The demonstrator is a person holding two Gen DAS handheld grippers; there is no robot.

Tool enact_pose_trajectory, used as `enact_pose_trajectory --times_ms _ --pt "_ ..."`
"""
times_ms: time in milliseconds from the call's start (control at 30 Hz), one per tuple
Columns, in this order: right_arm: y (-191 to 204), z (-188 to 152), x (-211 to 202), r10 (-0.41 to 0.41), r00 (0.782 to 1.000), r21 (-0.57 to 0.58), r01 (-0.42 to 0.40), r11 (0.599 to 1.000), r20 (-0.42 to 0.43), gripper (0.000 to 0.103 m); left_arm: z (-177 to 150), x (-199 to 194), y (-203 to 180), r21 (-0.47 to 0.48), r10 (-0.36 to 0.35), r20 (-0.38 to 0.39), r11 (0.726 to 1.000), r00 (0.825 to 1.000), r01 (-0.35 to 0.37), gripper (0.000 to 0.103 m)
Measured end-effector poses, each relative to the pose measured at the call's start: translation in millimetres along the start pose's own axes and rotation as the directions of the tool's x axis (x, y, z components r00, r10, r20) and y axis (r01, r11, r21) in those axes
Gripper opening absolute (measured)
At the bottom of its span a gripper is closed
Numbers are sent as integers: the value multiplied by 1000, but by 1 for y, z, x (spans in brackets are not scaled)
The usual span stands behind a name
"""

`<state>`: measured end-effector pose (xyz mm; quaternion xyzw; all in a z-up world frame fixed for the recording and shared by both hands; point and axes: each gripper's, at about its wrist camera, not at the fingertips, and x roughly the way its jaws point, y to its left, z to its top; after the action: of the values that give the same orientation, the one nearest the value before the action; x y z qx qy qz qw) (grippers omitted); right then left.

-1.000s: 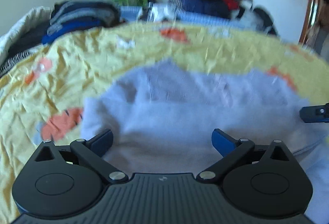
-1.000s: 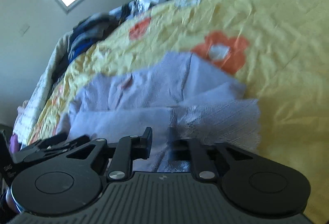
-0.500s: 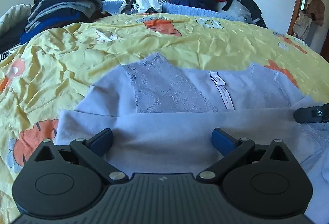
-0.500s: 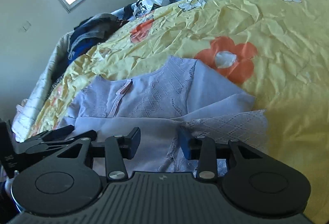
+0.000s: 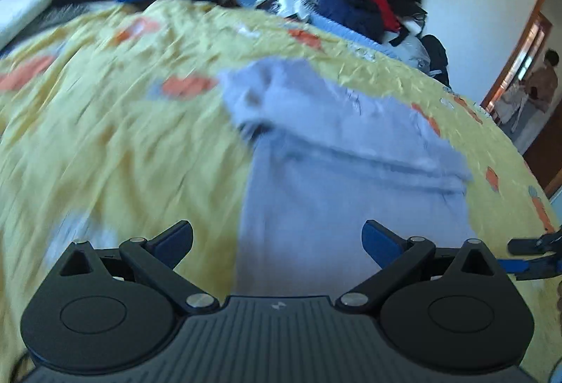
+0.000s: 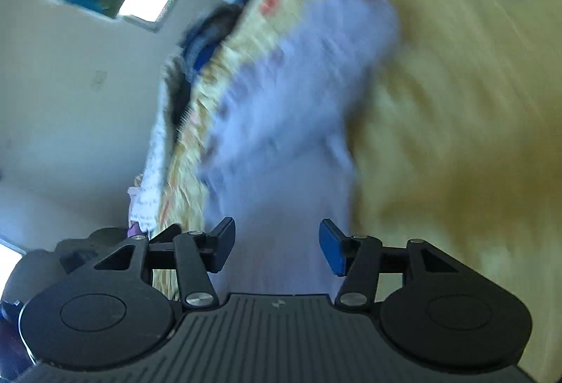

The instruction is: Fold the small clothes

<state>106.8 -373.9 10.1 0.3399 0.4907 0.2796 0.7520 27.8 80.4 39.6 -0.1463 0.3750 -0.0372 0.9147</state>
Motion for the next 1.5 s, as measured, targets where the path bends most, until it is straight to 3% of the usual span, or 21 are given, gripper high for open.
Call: enact_pose_trajectory --times_ms 167,233,300,367,400,500,600,767,933,1333,1500 --pt "16 -15 -14 -76 991 -69 84 994 112 55 -17 -21 -1 -66 96 42 993 994 -94 103" --pt "34 -22 -17 -146 967 -155 180 971 208 55 -22 -31 -18 -50 158 105 987 982 -153 103" --pt "58 -36 -9 -254 921 -247 330 911 296 59 -29 -33 -41 -11 199 141 980 970 -200 103" --pt "72 -48 8 -330 880 -296 434 851 342 67 -37 -29 -66 52 208 154 975 966 -218 103" --pt "75 -52 16 -340 874 -308 449 839 348 68 -38 -23 -76 85 203 152 972 967 -217 103" --pt "81 -59 43 -357 875 -331 461 824 328 70 -42 -12 -101 181 200 156 957 967 -227 103" --pt "96 -59 57 -378 858 -366 496 787 349 69 -39 -7 -113 232 209 178 941 962 -247 103" --pt "106 -60 65 -400 858 -360 502 786 322 69 -40 -14 -113 222 200 179 946 963 -237 103" --pt "110 -83 58 -389 871 -382 483 788 299 69 -57 -27 -106 210 197 152 951 969 -226 103" --pt "117 -142 34 -398 871 -430 488 759 286 69 -94 -52 -103 218 177 106 956 979 -196 103" --pt "114 -157 25 -401 873 -437 486 757 277 69 -108 -58 -97 222 201 84 951 976 -215 103"
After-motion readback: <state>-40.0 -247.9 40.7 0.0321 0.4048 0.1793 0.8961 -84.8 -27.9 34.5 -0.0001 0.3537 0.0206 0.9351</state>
